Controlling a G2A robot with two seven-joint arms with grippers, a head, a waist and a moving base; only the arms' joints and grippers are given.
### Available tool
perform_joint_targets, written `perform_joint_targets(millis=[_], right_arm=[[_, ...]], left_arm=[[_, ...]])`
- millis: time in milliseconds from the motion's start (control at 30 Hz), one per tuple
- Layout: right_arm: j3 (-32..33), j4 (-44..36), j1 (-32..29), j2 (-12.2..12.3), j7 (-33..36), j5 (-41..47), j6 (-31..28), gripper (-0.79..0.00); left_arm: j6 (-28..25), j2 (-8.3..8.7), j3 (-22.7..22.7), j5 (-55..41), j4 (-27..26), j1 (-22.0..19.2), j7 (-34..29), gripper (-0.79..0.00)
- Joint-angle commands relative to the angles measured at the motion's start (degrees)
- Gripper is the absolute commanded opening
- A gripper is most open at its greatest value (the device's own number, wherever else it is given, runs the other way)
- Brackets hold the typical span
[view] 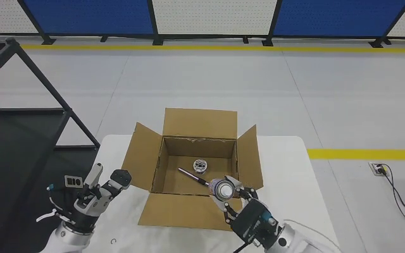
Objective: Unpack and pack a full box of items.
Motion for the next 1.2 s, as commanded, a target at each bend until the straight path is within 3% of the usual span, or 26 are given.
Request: perform_joint_targets(millis=[0,267,567,1167], right_arm=[[-1.8,1.6,2.8,-0.2,0.7,1.4,-0.9,-0.785],[-9.8,9.7,14.5,-2.2,7.4,4.0,4.0,-0.785],[-16.3,20.5,25.0,-5.3,17.8,6.4,18.5,-0.785],[-16.4,21.6,25.4,-5.6,18.6,7.3,19.6,-0.785]], left_arm=[[0.0,0.00,0.0,0.0,0.0,0.0,0.0,0.000],[0.0,0.00,0.0,0.0,0.0,0.0,0.0,0.000],[0.0,0.00,0.0,0.0,0.0,0.0,0.0,0.000],[0.0,0.00,0.0,0.0,0.0,0.0,0.0,0.000]])
